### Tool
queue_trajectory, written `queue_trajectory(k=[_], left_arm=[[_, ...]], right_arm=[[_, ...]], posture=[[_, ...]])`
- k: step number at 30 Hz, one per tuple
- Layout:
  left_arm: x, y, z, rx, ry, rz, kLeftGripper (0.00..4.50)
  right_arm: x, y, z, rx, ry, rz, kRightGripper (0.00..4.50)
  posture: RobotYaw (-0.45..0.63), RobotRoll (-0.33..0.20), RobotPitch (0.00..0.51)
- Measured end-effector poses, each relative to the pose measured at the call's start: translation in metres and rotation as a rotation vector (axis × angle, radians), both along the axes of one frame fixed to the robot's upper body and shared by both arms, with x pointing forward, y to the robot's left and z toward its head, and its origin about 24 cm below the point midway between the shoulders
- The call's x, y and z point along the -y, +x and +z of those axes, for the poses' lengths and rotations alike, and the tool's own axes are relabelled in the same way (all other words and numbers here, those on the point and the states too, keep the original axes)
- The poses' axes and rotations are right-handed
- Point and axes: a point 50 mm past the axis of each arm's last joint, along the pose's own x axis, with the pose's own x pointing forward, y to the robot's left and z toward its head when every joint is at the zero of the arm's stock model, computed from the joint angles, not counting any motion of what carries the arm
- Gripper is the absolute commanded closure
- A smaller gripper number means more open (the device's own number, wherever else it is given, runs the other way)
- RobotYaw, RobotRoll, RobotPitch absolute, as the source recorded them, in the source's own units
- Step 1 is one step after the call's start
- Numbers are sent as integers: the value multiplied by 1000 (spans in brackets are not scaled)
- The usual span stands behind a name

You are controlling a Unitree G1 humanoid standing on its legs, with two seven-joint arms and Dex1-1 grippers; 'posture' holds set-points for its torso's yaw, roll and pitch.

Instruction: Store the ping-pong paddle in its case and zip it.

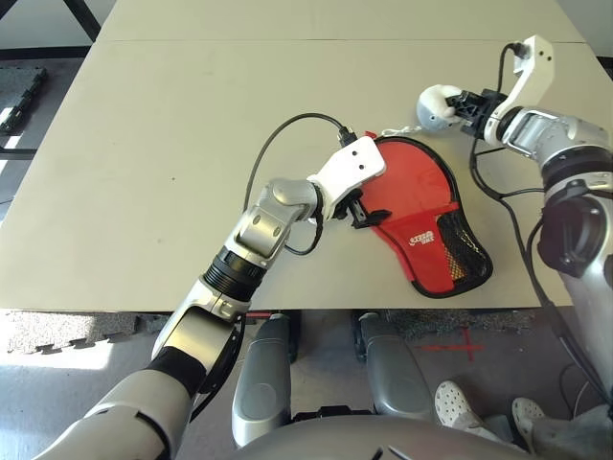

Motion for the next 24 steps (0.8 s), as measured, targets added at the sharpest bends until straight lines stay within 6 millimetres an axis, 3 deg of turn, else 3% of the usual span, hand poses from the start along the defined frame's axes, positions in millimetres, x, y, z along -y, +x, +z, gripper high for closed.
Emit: queue_trajectory(k=[11,24], left_arm=[[5,3,0,-8,-3,-8,0],[9,5,-2,-10,-6,-18,0]], right_arm=[[60,-36,10,-96,-162,100,4443],[114,-112,-5,-450,-240,487,4445]], posture=[[-64,0,278],[-100,0,271]])
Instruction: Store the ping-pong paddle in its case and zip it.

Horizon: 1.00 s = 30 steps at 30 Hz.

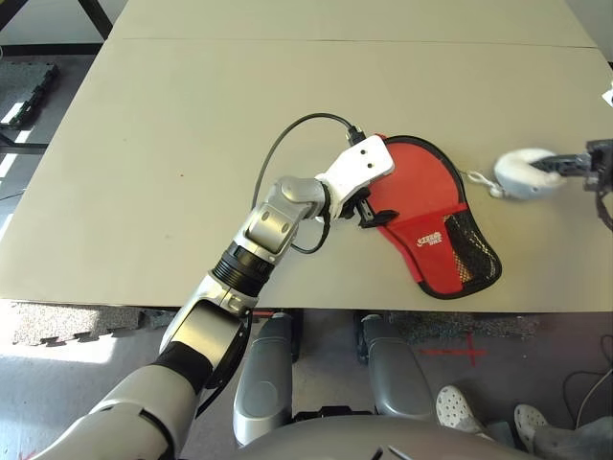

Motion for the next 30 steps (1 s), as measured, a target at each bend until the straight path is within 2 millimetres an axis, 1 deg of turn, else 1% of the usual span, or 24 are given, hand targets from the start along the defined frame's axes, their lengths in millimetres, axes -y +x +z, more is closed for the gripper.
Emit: queue_trajectory(k=[4,12,18,20,21,23,25,26,27,28,30], left_arm=[[3,1,-1,-1,-4,-6,0],[6,2,-1,-4,-8,-12,0],[4,5,-2,-3,-14,9,0],[4,6,-2,-4,-18,12,0],[4,6,-1,-2,-20,16,0],[3,6,1,4,-27,18,0],[1,6,3,3,-32,22,0],[-1,5,5,3,-31,24,0],[-4,5,7,0,-37,27,0],[-9,5,10,-6,-44,39,0],[-20,6,20,-17,-74,67,0]], right_arm=[[5,-16,-9,-71,-40,79,4446],[-4,-50,-13,-203,-20,237,4447],[-14,-52,-17,-221,12,301,4449],[-14,-51,-17,-215,8,305,3684],[-14,-48,-15,-202,1,301,3414],[-11,-42,-10,-169,-14,278,2595],[-7,-40,-5,-145,-21,258,1922],[-6,-39,-2,-129,-19,250,1514],[-5,-38,1,-110,-16,241,1225],[-4,-36,6,-83,-13,230,779],[1,-34,16,-28,-6,204,84]], posture=[[-106,0,267],[-111,0,261],[-108,0,259],[-109,0,259],[-109,0,259],[-107,0,256],[-107,0,256],[-107,0,256],[-104,0,252],[-104,0,252],[-104,0,252]])
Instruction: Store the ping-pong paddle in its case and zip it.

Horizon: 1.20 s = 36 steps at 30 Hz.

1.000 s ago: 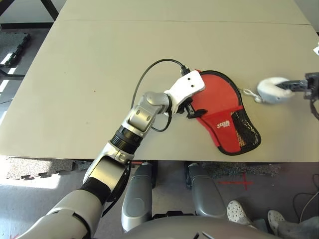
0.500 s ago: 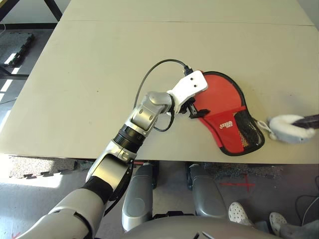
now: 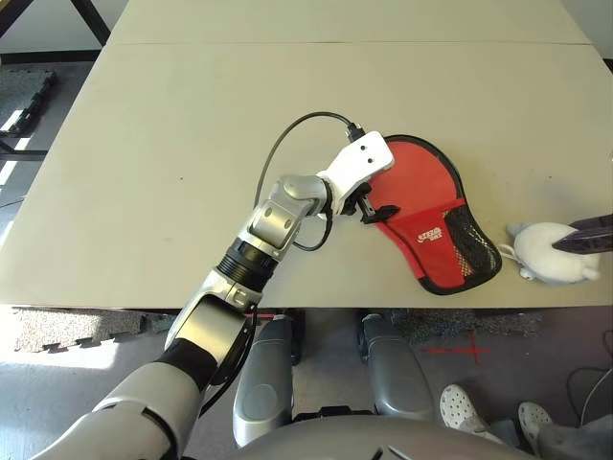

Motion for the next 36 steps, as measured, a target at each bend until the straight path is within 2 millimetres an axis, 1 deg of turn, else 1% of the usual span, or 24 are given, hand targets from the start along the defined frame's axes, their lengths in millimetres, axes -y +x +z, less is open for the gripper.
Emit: queue_trajectory(k=[2,4,6,8,11,12,15,18,21,23,25,27,31,36], left_arm=[[-13,-1,18,11,-57,30,0],[-29,0,38,39,-115,66,0],[-42,1,51,69,-158,107,0],[-58,5,60,93,-206,176,0],[-90,13,69,136,-277,355,0],[-106,17,72,162,-302,445,0],[-141,22,77,234,-367,665,0],[-163,21,75,315,-397,819,0],[-181,18,67,365,-405,951,0],[-194,16,60,391,-398,1039,0],[-210,11,47,414,-369,1146,0],[-219,9,36,410,-356,1211,0],[-222,7,35,449,-362,1246,0],[-221,5,31,464,-349,1265,0]], right_arm=[[7,1,5,40,2,-38,34],[12,4,5,81,13,-72,34],[15,8,6,130,36,-103,34],[17,16,9,226,56,-166,34],[19,31,10,427,33,-273,34],[20,37,10,526,25,-327,34],[21,47,12,721,26,-459,34],[21,54,10,823,49,-564,34],[21,57,-1,878,60,-653,34],[19,60,-6,910,70,-708,34],[21,60,-14,941,58,-784,34],[22,60,-16,958,44,-829,34],[23,61,-15,994,25,-877,34],[23,61,-15,1004,7,-887,34]], posture=[[-93,0,251],[-88,0,252],[-72,0,256],[-72,0,256],[-40,0,261],[-40,0,261],[-15,0,264],[0,0,265],[14,0,266],[21,0,267],[22,0,270],[23,0,276],[20,0,286],[19,0,304]])
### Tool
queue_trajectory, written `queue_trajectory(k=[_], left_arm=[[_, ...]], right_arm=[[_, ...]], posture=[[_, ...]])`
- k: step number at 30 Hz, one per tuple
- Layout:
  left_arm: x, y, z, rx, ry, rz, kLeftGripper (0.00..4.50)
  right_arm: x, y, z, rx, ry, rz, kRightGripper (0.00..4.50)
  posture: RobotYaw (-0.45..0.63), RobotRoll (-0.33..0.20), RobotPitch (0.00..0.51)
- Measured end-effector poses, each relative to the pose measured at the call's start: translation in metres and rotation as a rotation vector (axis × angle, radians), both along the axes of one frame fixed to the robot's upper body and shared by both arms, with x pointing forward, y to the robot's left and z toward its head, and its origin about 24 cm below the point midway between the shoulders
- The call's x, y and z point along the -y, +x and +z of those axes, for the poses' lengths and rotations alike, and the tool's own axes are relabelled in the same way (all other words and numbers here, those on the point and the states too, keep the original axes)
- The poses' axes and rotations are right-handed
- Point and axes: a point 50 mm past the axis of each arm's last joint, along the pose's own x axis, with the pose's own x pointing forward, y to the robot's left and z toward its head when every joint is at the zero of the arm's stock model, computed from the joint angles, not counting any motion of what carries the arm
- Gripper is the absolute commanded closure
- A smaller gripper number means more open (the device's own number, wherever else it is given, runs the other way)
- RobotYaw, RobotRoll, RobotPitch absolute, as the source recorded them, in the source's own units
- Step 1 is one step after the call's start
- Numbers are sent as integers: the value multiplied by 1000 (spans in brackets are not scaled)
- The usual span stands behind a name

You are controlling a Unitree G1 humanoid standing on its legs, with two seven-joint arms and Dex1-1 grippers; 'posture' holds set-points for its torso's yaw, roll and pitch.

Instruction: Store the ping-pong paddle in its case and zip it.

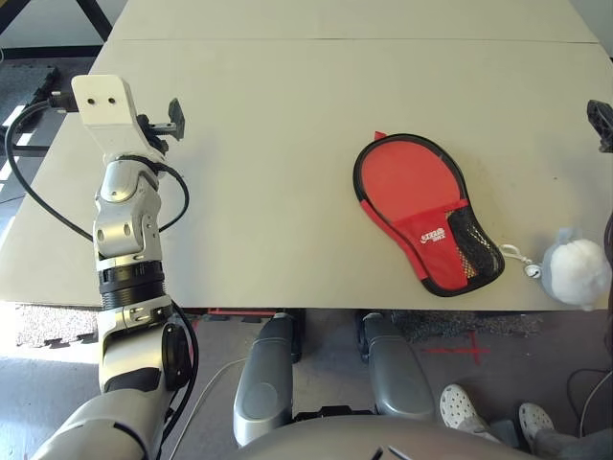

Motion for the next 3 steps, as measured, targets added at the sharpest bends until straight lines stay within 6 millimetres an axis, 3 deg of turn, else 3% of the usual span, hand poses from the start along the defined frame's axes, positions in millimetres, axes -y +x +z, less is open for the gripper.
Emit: queue_trajectory(k=[3], left_arm=[[-1,-2,-5,-8,9,11,0]], right_arm=[[-1,1,-2,-3,3,-5,34]], posture=[[21,0,311]])
